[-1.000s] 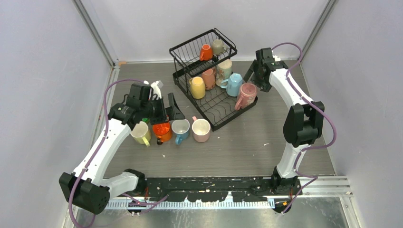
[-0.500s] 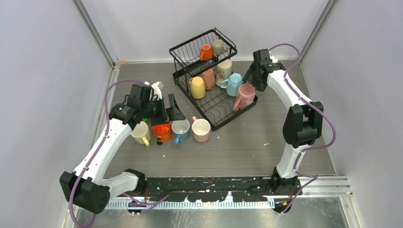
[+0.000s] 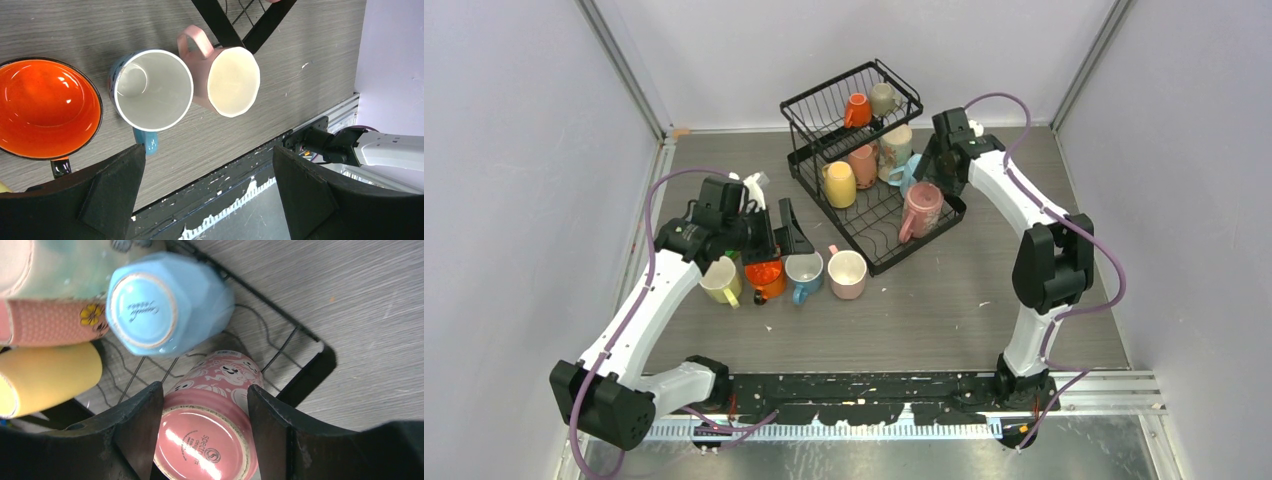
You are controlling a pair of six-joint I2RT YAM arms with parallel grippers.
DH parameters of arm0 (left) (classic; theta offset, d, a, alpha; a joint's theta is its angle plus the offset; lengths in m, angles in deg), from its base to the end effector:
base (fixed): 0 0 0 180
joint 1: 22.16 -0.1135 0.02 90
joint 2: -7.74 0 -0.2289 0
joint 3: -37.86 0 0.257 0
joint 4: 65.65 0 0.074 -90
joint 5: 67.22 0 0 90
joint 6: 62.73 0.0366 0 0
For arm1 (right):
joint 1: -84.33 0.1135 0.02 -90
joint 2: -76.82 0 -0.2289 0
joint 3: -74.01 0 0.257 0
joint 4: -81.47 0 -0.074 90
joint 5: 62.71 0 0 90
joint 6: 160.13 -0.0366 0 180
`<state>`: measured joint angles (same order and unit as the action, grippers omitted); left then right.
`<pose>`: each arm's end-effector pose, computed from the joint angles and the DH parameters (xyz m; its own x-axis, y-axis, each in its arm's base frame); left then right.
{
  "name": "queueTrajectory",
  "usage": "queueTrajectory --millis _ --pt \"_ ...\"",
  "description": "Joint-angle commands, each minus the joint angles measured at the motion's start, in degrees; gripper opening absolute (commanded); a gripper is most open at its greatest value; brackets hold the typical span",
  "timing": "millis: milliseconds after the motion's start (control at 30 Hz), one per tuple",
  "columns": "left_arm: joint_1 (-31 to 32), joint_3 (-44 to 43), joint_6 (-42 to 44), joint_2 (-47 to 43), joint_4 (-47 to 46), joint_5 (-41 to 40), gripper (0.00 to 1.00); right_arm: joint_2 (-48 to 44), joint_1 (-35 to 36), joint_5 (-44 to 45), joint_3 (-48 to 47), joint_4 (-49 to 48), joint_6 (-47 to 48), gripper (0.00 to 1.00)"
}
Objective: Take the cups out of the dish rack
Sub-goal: Unload the cup from the dish rack.
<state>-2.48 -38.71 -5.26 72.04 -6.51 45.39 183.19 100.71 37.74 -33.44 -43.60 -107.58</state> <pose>0.2265 -0.0959 0.2957 -0.8796 -0.2126 -0.4255 0.1012 0.7904 -0.6042 0.3917 0.1082 0.2491 -0.7212 0.4113 -0.5574 0.3324 0.9114 0.2424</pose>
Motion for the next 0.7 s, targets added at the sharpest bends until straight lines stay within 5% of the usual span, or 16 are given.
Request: queueTrajectory --millis 0,267,667 --pt "0.32 0.32 0.07 0.11 -2.42 1.26 1.0 -0.34 1.33 -1.62 -1.15 0.86 -0.18 0.66" --pt "0.36 0.4 -0.06 0.44 -2.68 1.21 1.0 1.32 3.18 -4.77 -2.9 -1.11 2.33 0.67" --pt "0.58 -0.25 0.08 0.79 -2.96 0.39 1.0 -0.67 4.5 7.56 -9.9 7.06 4.36 0.96"
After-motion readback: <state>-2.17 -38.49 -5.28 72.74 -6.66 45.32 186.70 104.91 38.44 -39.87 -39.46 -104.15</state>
